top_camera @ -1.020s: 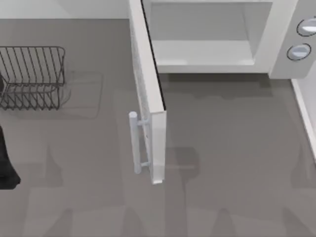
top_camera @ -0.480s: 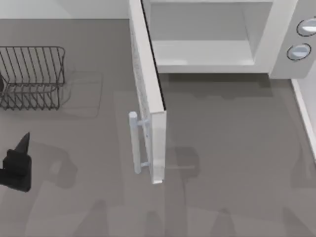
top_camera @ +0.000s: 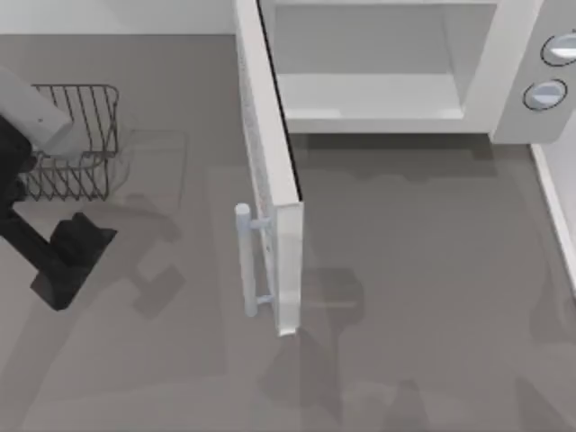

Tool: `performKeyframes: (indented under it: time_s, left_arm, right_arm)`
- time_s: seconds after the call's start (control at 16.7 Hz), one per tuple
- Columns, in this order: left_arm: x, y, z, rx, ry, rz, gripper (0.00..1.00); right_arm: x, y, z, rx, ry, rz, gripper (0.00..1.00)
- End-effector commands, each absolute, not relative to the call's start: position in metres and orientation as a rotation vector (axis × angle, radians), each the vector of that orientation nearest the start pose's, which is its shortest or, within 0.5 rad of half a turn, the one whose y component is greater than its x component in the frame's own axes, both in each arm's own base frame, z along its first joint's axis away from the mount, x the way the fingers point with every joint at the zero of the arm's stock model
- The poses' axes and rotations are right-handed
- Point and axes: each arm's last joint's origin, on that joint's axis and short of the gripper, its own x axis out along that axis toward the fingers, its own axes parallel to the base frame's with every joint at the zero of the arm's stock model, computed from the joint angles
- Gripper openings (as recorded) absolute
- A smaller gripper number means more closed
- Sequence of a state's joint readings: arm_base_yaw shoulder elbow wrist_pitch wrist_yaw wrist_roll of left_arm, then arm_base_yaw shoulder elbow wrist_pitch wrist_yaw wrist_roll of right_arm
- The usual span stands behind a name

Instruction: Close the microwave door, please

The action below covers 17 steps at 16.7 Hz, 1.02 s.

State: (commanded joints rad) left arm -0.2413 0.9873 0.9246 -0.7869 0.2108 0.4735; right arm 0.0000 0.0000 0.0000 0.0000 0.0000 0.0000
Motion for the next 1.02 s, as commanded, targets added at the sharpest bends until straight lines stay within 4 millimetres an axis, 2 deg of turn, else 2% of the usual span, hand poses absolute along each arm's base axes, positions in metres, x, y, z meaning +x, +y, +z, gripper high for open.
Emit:
performKeyframes:
  time_s: [0.3, 0.54, 0.78, 1.02]
  left_arm:
    - [0.244, -0.085, 0.327, 0.58, 0.901, -0.896, 1.0]
    - [0.283, -0.112, 0.347, 0.65, 0.942, -1.086, 1.0]
    - [0.306, -0.131, 0.364, 0.699, 0.908, -1.214, 1.0]
    - [0.315, -0.138, 0.376, 0.726, 0.86, -1.269, 1.0]
  right_arm:
    - [0.106, -0.001, 0.16, 0.0, 0.0, 0.0, 1.0]
    - [0.106, -0.001, 0.16, 0.0, 0.0, 0.0, 1.0]
    - [0.106, -0.001, 0.16, 0.0, 0.0, 0.0, 1.0]
    - [0.106, -0.001, 0.16, 0.0, 0.0, 0.0, 1.0]
